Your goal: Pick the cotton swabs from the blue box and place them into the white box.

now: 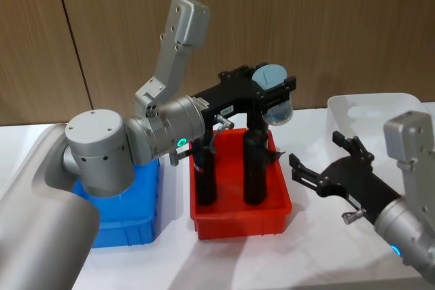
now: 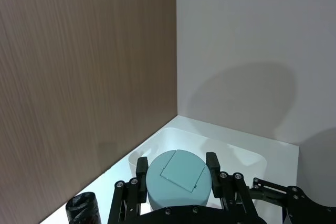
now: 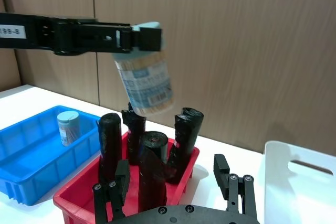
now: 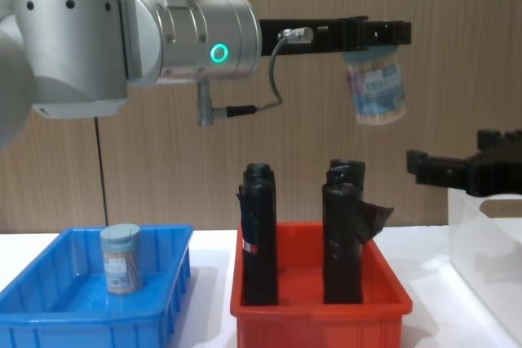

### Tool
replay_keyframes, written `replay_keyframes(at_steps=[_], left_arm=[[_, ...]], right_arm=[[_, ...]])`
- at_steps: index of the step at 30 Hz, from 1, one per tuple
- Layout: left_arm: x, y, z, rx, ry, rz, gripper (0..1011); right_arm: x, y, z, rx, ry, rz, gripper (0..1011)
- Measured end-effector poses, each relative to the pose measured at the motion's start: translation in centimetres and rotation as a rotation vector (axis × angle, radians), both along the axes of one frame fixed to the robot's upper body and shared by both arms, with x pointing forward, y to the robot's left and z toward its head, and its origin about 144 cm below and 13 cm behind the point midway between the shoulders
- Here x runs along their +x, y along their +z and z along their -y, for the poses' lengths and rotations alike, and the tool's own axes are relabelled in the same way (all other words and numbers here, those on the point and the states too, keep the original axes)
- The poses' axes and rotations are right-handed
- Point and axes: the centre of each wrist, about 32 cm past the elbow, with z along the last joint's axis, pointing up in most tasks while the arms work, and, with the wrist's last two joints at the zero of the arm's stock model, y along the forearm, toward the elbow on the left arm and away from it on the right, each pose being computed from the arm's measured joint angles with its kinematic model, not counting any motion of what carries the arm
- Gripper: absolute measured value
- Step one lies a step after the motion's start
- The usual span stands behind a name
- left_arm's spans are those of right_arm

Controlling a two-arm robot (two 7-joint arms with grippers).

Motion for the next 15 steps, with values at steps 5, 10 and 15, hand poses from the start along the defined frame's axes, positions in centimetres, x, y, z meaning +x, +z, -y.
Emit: replay_keyframes(at_steps=[5, 10, 15], left_arm=[[0.0, 0.0, 0.0, 0.0, -0.002, 0.0, 671], [0.0, 0.0, 0.1, 0.0, -0.003, 0.0, 670], [0.0, 0.0, 0.1, 0.0, -0.004, 0.0, 671]], right_arm=[[0.6, 0.6, -0.3, -0.032, 0.024, 0.014, 1002], [1.2, 1.3, -0.6, -0.058, 0.044, 0.028, 1002], [1.7, 1.9, -0.9, -0.069, 0.058, 0.038, 1001]])
